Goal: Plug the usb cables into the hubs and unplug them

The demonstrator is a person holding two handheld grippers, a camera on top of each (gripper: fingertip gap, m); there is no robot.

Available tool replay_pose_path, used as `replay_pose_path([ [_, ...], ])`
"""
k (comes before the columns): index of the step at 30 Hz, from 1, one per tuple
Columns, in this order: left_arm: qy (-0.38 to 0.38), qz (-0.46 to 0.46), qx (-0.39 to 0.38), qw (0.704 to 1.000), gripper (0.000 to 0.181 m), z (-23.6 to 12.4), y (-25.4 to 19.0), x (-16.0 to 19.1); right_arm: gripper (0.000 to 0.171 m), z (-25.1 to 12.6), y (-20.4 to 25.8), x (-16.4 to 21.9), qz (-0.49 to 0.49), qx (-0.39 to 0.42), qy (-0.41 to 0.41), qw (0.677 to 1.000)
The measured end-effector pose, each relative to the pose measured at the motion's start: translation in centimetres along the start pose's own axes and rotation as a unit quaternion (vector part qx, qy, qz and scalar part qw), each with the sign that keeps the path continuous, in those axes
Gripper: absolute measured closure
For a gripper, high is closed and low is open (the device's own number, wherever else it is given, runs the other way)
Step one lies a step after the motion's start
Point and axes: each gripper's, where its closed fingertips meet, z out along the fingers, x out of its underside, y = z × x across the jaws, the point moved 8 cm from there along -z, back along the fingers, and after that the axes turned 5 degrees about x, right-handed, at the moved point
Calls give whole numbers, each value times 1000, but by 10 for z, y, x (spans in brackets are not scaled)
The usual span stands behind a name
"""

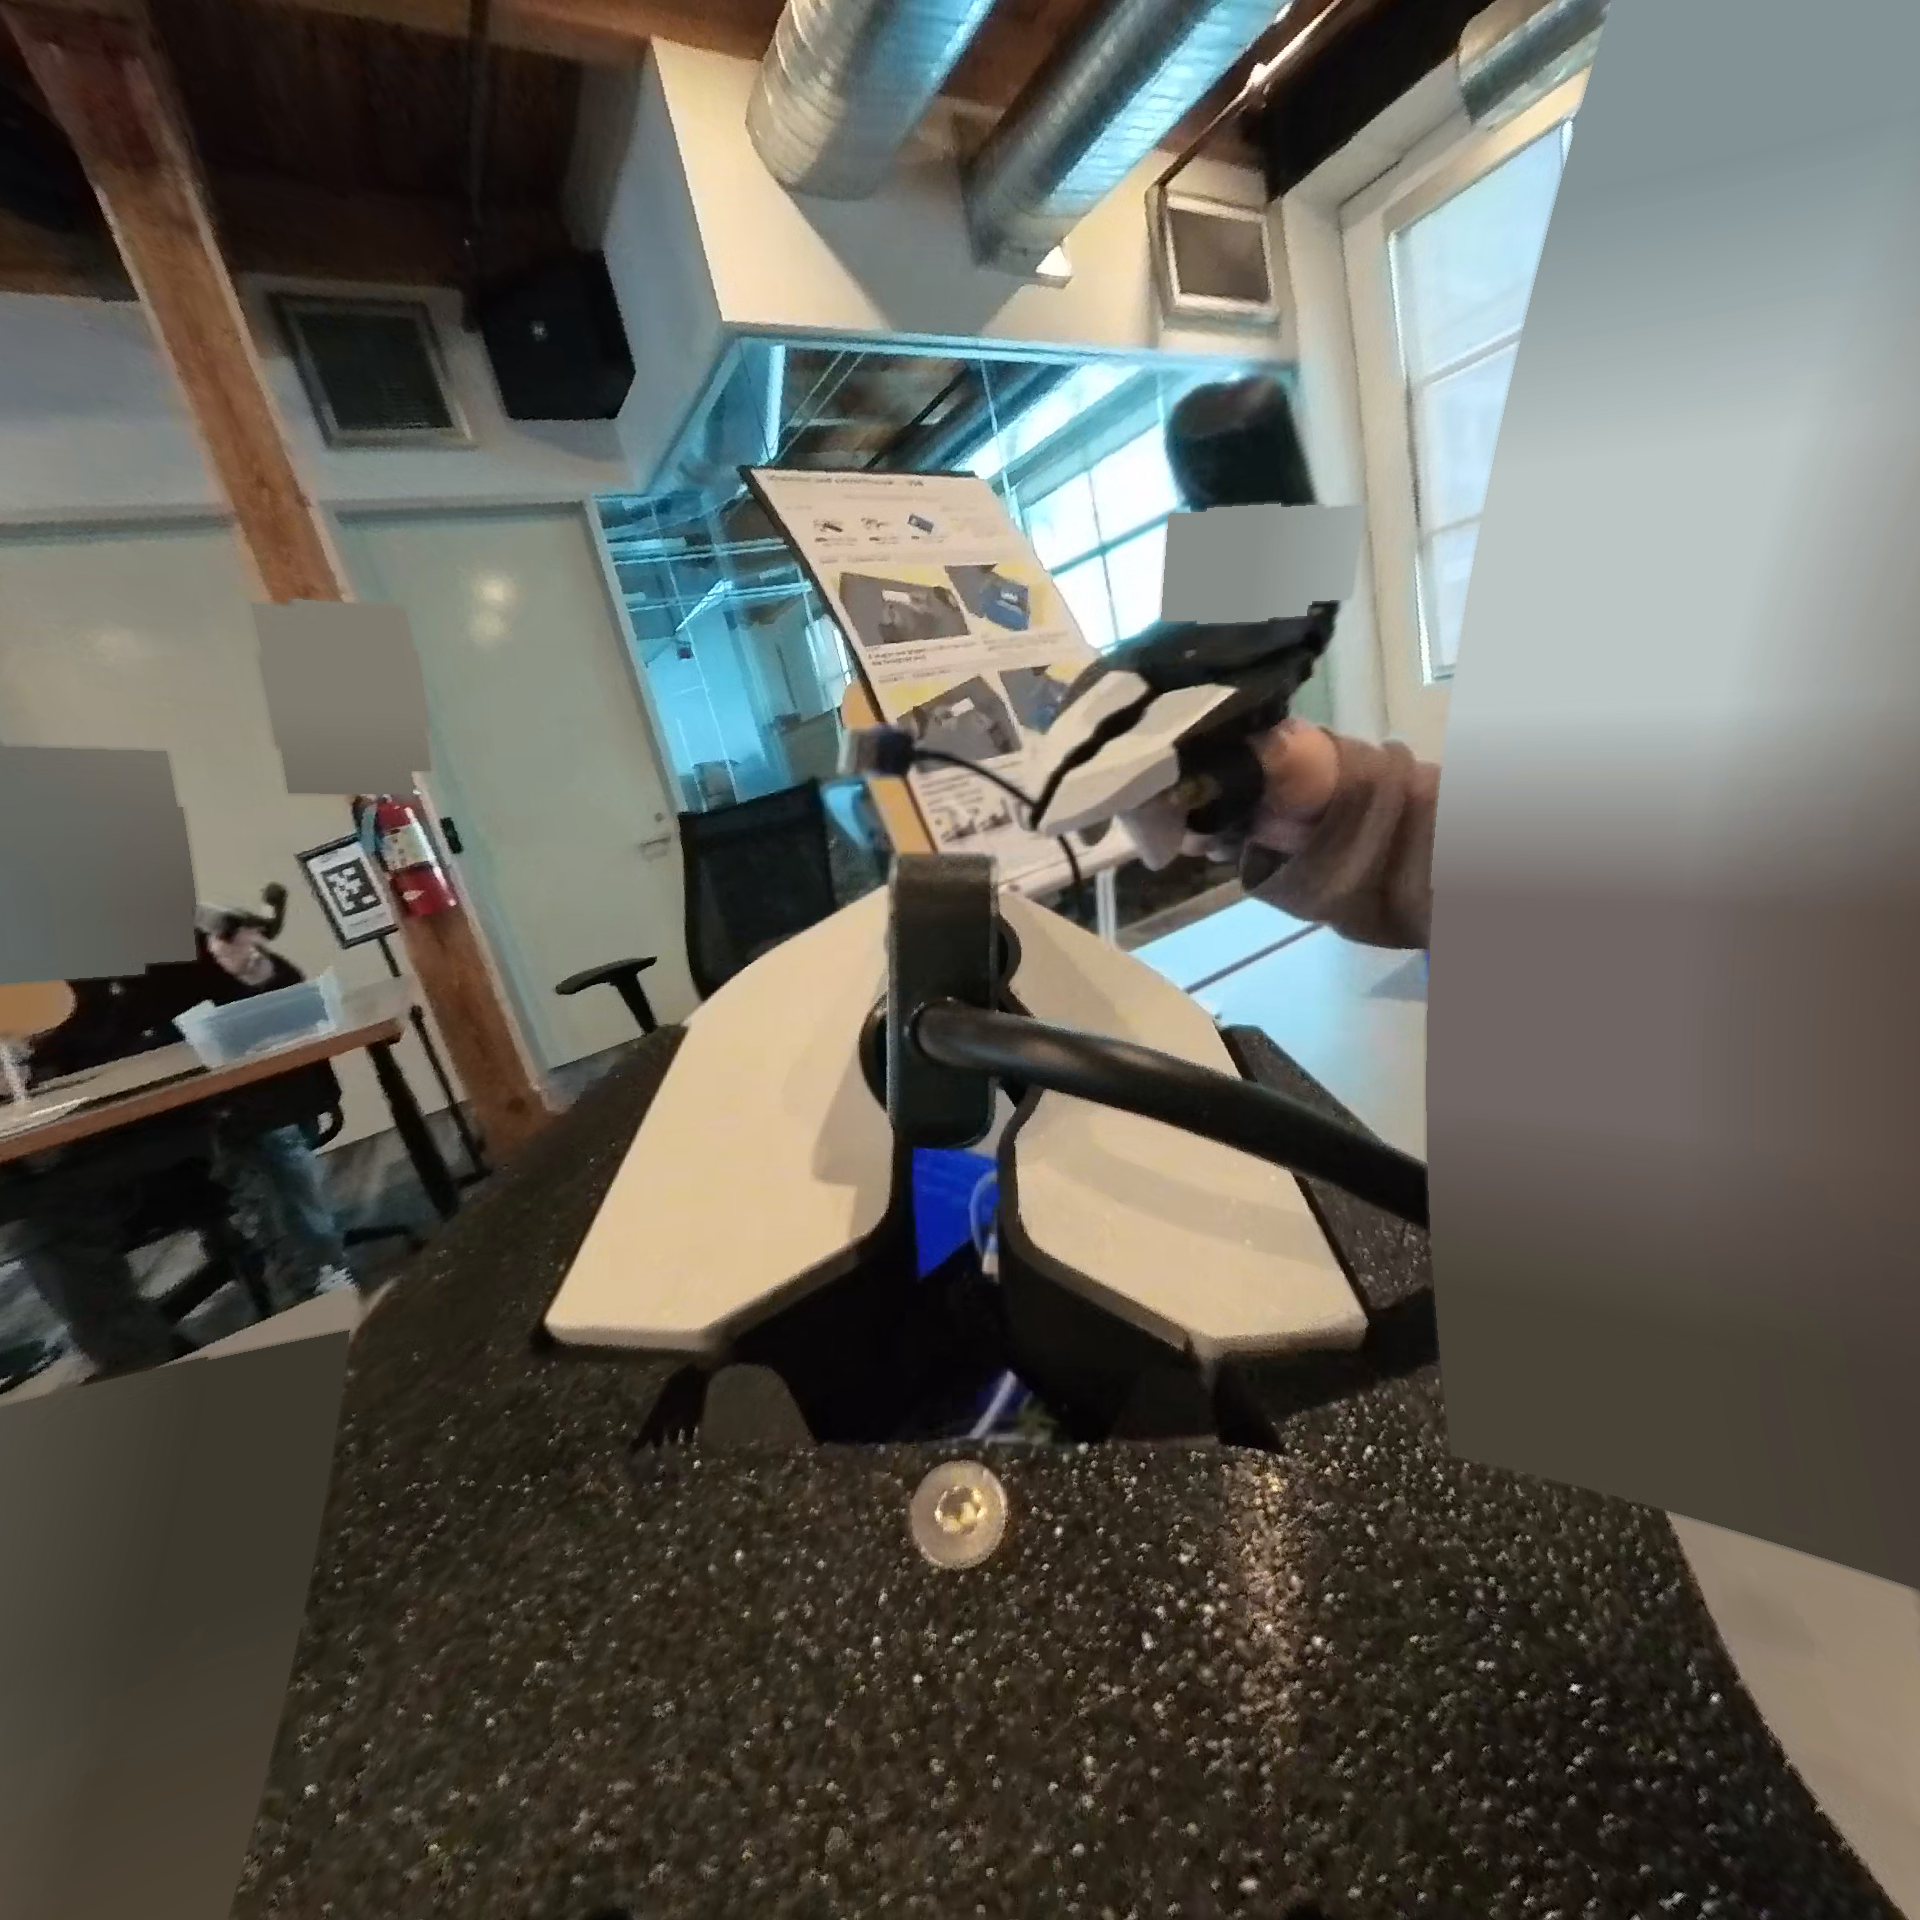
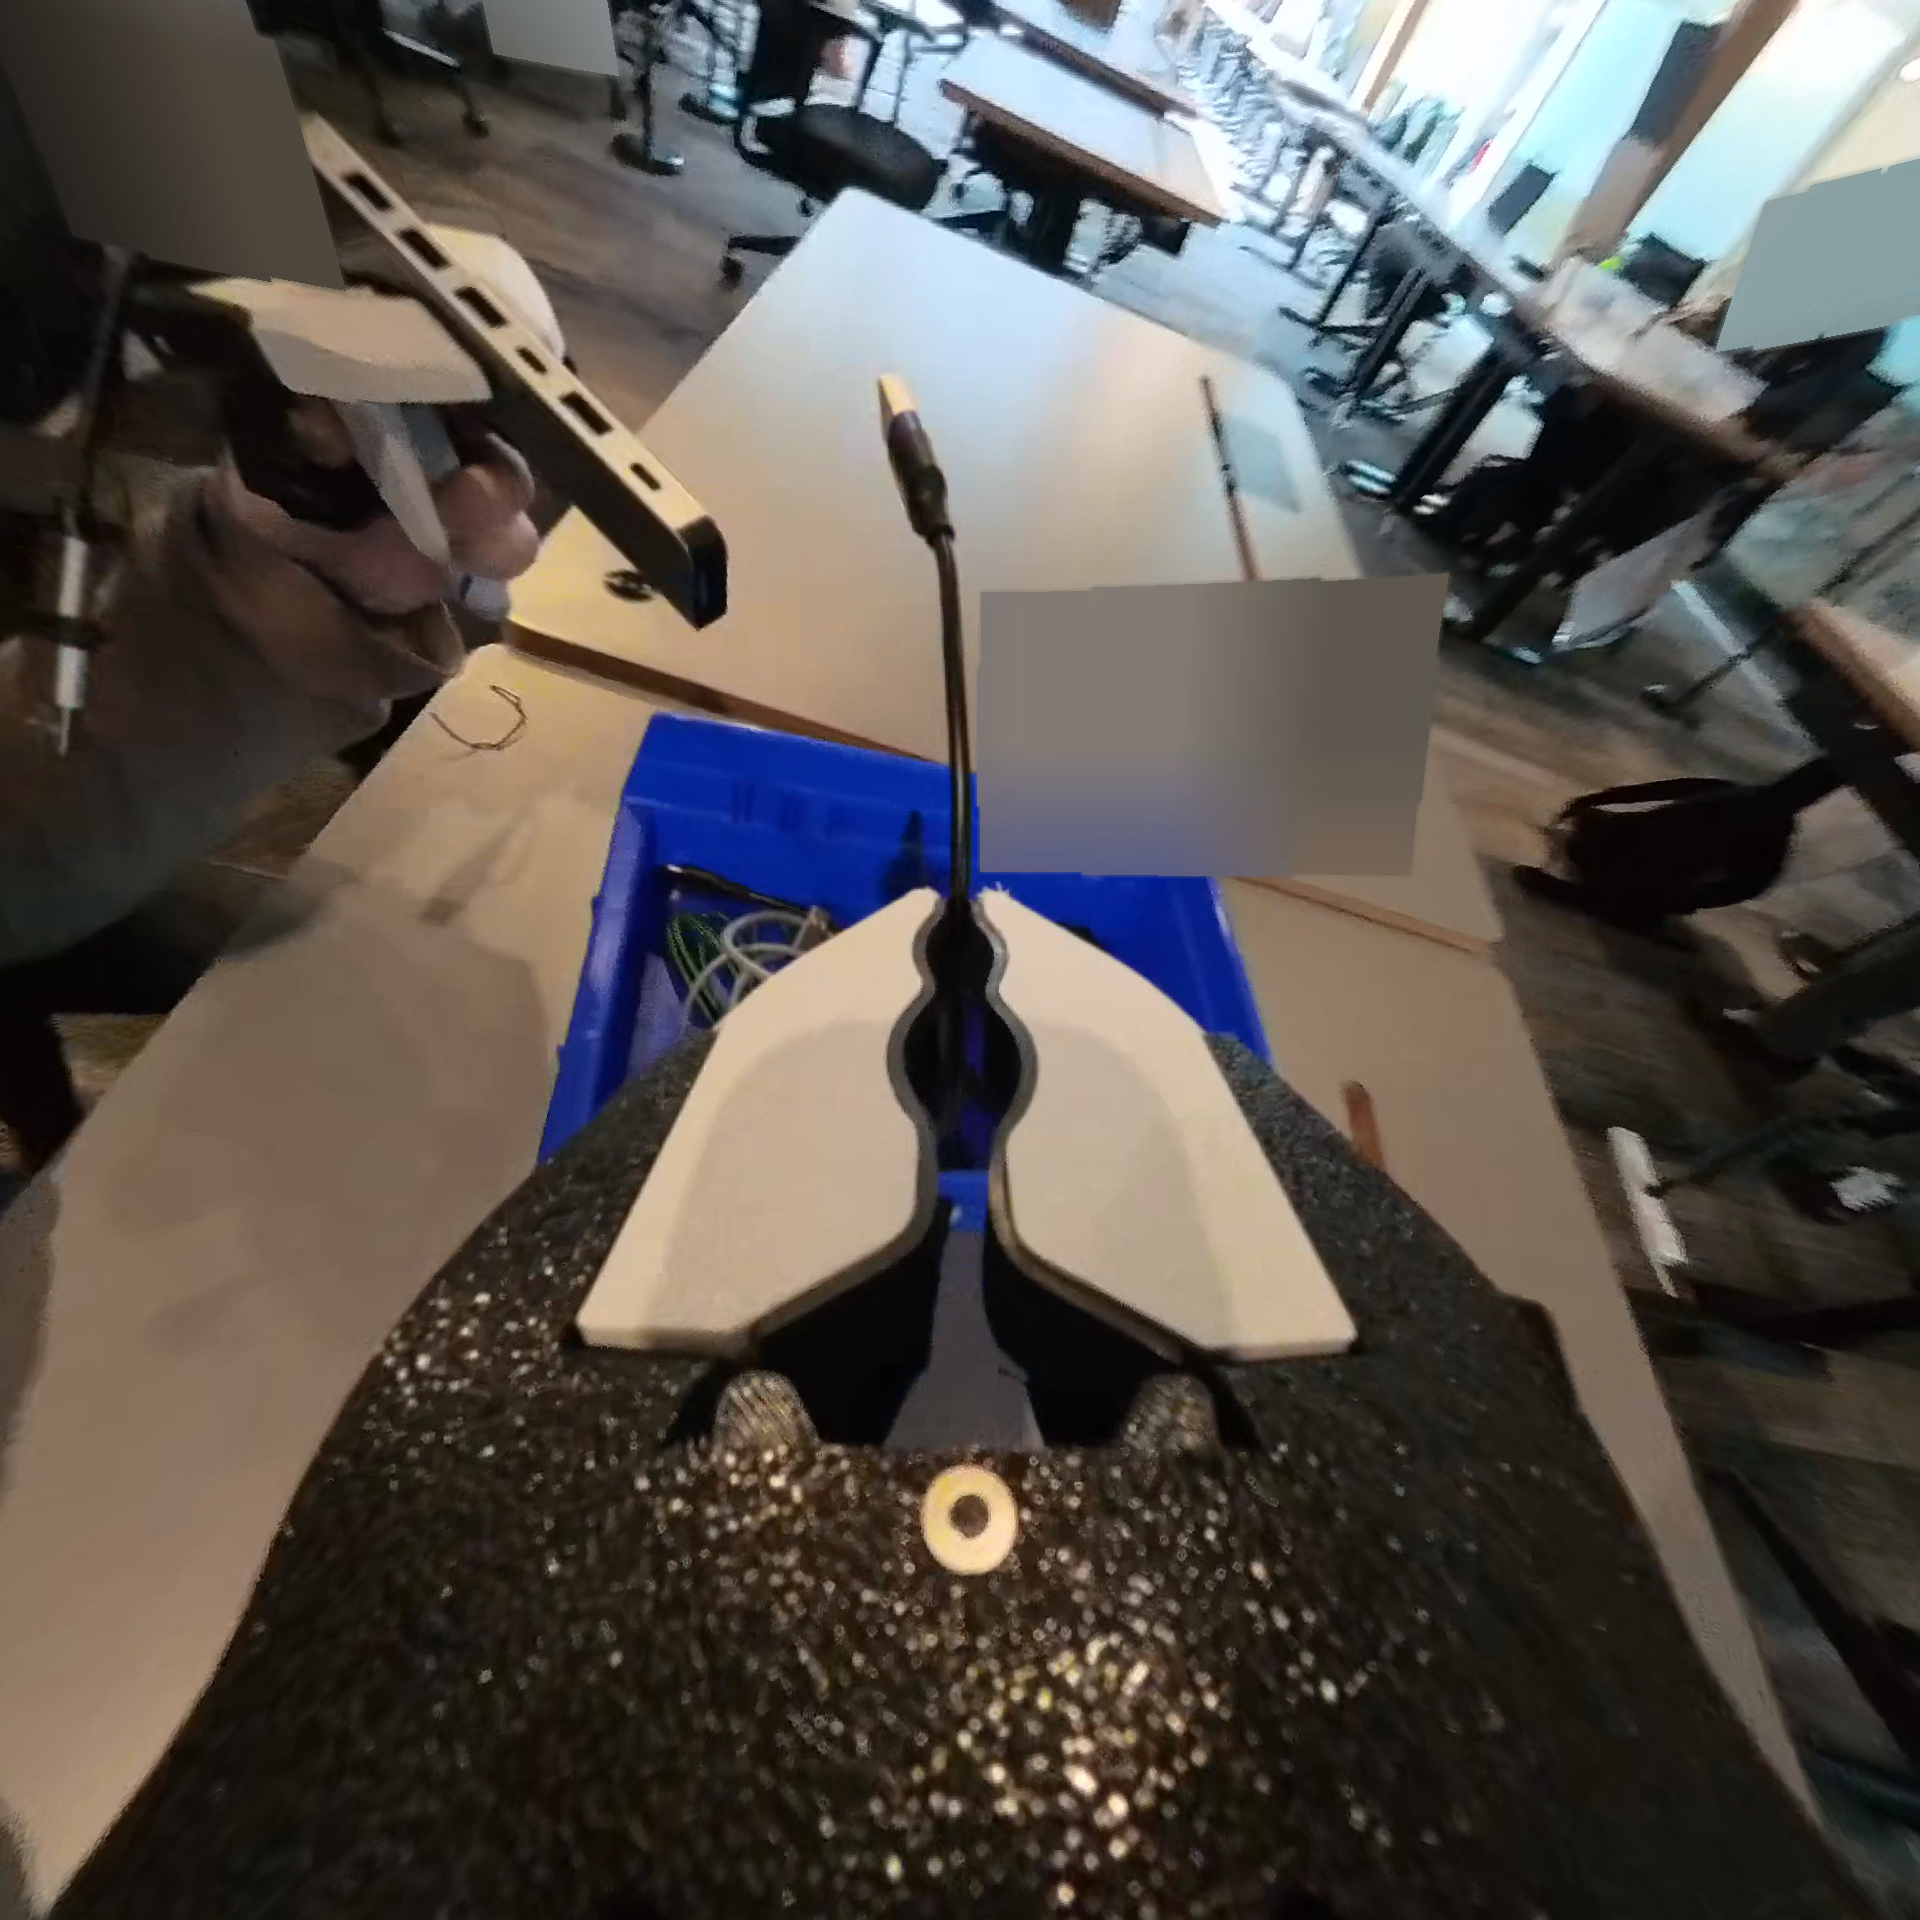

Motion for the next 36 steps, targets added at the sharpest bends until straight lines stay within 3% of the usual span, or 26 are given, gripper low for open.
replay_pose_path([
  [1, -6, -7, 8, 1000, 170, 4, -1, 1, 169, -17, 2, 0, -4, 18, 1, 1000],
  [10, -15, -26, 99, 995, 170, 59, -35, 18, 170, -160, 24, 20, -11, 108, 90, 990],
  [16, 19, -23, 159, 987, 170, 96, -74, 26, 169, -220, 33, 55, 66, 64, 193, 977],
  [20, 45, -22, 186, 981, 170, 113, -95, 35, 169, -219, 45, 102, 128, 19, 287, 949],
  [25, 78, -7, 200, 977, 170, 124, -110, 47, 169, -195, 65, 148, 123, -1, 384, 915],
  [32, 90, -8, 190, 978, 170, 122, -103, 51, 169, -150, 71, 188, 126, -49, 446, 885],
  [36, 93, -8, 181, 979, 170, 117, -95, 50, 169, -138, 68, 209, 144, -72, 432, 887],
])
